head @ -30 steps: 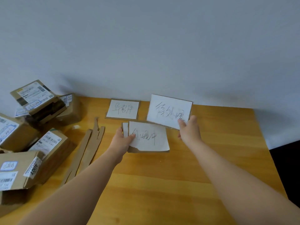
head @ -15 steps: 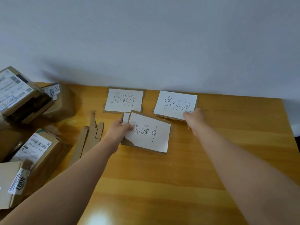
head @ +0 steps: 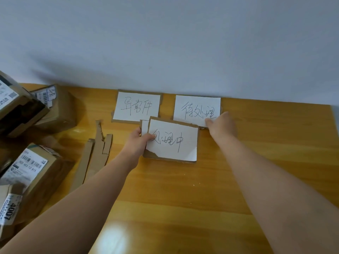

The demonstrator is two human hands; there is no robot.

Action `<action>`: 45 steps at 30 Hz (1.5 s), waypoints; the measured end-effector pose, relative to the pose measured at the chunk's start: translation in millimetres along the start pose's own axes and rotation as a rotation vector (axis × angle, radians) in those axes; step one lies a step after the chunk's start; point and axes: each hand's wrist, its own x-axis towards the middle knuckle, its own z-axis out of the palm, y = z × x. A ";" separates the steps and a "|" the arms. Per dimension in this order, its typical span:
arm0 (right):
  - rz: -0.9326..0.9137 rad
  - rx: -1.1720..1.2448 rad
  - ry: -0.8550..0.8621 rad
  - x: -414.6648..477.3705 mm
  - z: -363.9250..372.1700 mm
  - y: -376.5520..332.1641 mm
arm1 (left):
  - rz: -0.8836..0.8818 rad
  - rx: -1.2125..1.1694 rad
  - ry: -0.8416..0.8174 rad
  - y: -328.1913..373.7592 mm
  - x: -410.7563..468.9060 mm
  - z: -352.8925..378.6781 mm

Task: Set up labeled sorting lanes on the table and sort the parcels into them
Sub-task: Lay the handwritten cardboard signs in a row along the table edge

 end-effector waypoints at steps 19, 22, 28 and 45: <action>-0.093 0.398 -0.244 -74.0 -27.0 -9.9 | 0.046 -0.132 -0.015 6.1 -40.9 -15.3; -0.067 0.463 -0.313 -104.4 -33.2 0.1 | 0.061 -0.165 -0.061 2.0 -54.5 -16.0; -0.026 0.588 -0.338 -141.0 -54.9 34.5 | 0.103 -0.150 -0.143 -0.6 -79.9 -0.5; -0.082 0.665 -0.294 -103.4 -139.3 146.2 | 0.144 -0.122 -0.033 -27.4 -132.1 111.9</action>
